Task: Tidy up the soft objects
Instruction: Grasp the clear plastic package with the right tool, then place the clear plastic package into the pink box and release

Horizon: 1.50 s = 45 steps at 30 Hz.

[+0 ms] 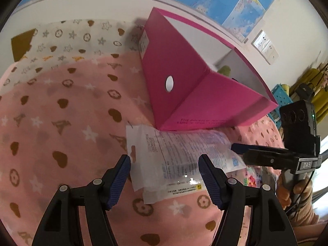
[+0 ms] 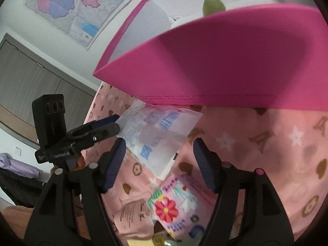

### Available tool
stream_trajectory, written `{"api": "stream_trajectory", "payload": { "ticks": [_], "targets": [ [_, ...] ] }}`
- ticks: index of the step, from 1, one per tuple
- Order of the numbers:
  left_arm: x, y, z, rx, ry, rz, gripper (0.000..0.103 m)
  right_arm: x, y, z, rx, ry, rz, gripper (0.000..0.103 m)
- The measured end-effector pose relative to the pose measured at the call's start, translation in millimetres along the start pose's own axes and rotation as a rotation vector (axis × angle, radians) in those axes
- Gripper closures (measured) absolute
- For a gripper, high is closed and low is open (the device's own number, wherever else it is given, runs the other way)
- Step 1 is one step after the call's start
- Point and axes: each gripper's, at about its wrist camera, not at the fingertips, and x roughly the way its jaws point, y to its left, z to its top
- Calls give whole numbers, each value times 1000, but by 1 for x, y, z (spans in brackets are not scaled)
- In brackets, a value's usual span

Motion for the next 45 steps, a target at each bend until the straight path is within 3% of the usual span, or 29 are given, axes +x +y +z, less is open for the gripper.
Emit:
{"api": "stream_trajectory", "payload": {
  "ticks": [4, 10, 16, 31, 39, 45],
  "targets": [
    [6, -1, 0, 6, 25, -16, 33, 9, 4, 1, 0, 14, 10, 35],
    [9, -3, 0, 11, 38, -50, 33, 7, 9, 0, -46, -8, -48, 62],
    [0, -11, -2, 29, 18, -43, 35, -8, 19, -8, -119, -48, -82, 71],
    [-61, -62, -13, 167, -107, -47, 42, -73, 63, -30, -281, -169, -105, 73],
    [-88, -97, 25, 253, -229, -48, 42, -116, 80, -4, -345, -297, -130, 73],
    [-81, -105, 64, 265, -262, -13, 42, -117, 73, 34, -338, -322, -152, 73]
  ]
}}
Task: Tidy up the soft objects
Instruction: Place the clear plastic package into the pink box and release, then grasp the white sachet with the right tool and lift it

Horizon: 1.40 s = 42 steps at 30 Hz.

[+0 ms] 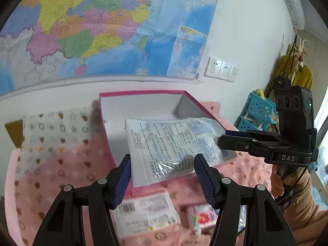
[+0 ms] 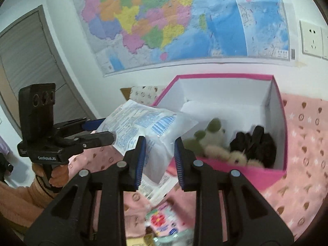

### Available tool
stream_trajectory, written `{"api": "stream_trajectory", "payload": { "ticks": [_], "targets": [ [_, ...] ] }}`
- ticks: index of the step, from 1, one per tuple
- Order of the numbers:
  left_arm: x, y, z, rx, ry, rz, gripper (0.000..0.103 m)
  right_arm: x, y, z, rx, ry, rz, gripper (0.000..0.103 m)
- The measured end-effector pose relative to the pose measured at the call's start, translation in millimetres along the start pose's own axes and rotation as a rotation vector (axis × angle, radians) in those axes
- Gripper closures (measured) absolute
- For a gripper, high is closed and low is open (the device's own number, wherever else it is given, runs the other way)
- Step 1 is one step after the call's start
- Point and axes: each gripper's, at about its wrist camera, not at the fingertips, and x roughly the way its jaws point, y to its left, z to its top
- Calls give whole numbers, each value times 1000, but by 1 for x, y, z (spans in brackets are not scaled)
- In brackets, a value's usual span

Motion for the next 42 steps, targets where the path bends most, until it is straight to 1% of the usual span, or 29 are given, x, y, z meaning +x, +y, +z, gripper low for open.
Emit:
{"api": "stream_trajectory", "payload": {
  "ticks": [6, 11, 14, 17, 21, 26, 29, 32, 37, 40, 42],
  "targets": [
    [31, 9, 18, -2, 43, 49, 42, 25, -19, 14, 23, 25, -32, 73],
    [53, 21, 18, -19, 83, 78, 42, 50, -38, 19, 68, 65, -43, 72],
    [63, 26, 18, -29, 98, 105, 42, 63, -43, 19, 75, 83, -70, 71],
    [72, 28, 17, -28, 115, 138, 42, 75, -49, 17, 94, 102, -108, 66],
    [72, 30, 15, -32, 109, 160, 40, 83, -53, 13, 99, 115, -138, 65],
    [63, 30, 16, -33, 74, 178, 40, 74, -56, 8, 118, 105, -132, 64],
    [56, 27, 14, -35, 58, 170, 40, 60, -56, 4, 127, 85, -118, 64],
    [46, 20, 8, -23, 41, 139, 40, 41, -54, -2, 140, 53, -91, 63],
    [24, 2, -5, 4, 12, 50, 38, 5, -48, -16, 150, 0, -38, 53],
    [15, -10, -15, 24, 8, 6, 32, -17, -45, -33, 159, -16, -18, 52],
    [13, -19, -23, 45, 14, -18, 32, -30, -45, -52, 182, -15, -8, 51]
  ]
}}
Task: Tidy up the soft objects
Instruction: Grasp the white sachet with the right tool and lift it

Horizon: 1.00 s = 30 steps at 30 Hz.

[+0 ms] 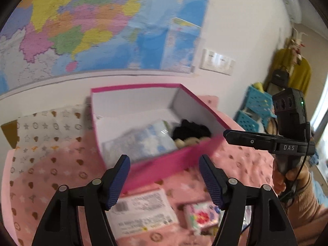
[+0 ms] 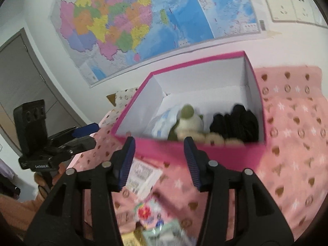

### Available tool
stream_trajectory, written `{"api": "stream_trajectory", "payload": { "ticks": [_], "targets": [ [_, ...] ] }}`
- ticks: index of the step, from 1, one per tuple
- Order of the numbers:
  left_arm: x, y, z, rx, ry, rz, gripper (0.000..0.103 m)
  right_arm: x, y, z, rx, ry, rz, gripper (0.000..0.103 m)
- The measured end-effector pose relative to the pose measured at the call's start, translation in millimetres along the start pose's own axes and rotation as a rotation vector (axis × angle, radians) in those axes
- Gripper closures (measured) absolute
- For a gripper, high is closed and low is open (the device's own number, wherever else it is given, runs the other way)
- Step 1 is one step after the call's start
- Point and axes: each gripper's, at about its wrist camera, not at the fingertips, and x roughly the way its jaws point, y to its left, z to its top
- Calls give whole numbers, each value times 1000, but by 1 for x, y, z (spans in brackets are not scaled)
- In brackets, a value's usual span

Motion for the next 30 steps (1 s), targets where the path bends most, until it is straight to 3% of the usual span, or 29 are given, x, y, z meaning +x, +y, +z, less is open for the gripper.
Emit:
{"api": "stream_trajectory", "payload": {
  "ticks": [9, 15, 26, 27, 29, 30],
  "targets": [
    [22, -32, -52, 22, 146, -105, 32, -23, -38, -85, 164, 111, -68, 50],
    [34, -54, -77, 30, 228, -195, 32, -35, -46, -123, 246, 136, -64, 50],
    [52, -89, -95, 91, 318, -297, 32, -34, -37, -135, 235, 111, -51, 50],
    [54, -90, -96, 91, 325, -299, 32, -32, -36, -133, 228, 114, -61, 51],
    [57, -91, -98, 85, 338, -306, 32, -28, -35, -132, 207, 120, -85, 65],
    [59, -91, -99, 80, 344, -310, 32, -27, -36, -132, 204, 119, -87, 77]
  ]
}}
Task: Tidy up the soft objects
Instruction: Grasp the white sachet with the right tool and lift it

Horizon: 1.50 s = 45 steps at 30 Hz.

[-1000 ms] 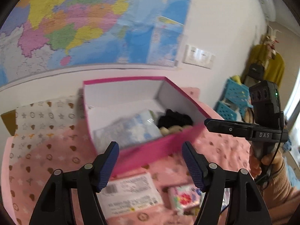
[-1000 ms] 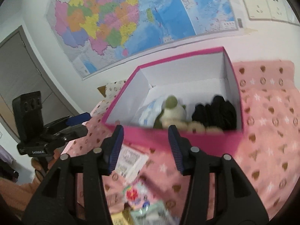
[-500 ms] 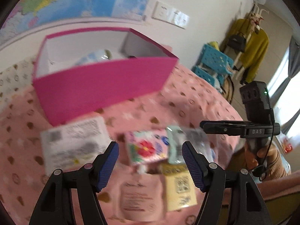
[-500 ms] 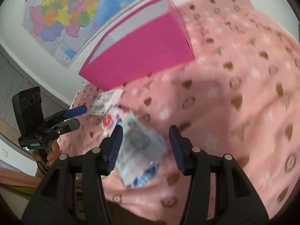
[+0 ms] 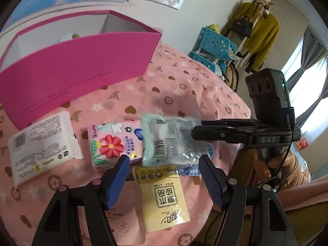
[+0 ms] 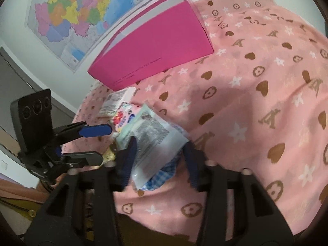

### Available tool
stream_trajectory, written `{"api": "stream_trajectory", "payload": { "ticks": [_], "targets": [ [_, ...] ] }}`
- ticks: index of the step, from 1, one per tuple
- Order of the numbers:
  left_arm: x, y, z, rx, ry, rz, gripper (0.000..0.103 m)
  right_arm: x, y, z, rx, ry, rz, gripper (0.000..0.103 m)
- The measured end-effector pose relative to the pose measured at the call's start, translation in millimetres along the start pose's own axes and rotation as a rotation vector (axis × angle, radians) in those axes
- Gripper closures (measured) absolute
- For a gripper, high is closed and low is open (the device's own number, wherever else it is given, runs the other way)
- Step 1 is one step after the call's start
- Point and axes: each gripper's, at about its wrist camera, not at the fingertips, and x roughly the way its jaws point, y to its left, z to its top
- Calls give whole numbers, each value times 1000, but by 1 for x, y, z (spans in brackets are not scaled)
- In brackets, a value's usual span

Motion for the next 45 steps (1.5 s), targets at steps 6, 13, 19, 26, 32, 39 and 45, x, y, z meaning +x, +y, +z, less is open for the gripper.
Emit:
{"api": "stream_trajectory", "payload": {
  "ticks": [6, 13, 19, 26, 32, 39, 45],
  "targets": [
    [11, -3, 0, 1, 33, -14, 32, -2, -10, 3, 18, -27, 4, 87],
    [21, -1, 3, -18, 44, -18, 40, -4, -13, 5, 23, -44, -2, 87],
    [18, 7, 3, -77, 32, -58, 57, -12, -7, 7, 14, -69, 15, 87],
    [8, 1, 9, -80, 0, -76, 65, -20, 8, 15, -24, -100, 41, 90],
    [-5, 0, 19, -83, -38, -88, 65, -27, 16, 30, -60, -124, 40, 90],
    [-26, -1, 50, -47, -104, -49, 65, -37, 35, 74, -148, -187, 60, 90],
    [-42, 5, 92, -17, -174, 19, 65, -41, 50, 125, -207, -240, 100, 90]
  ]
}}
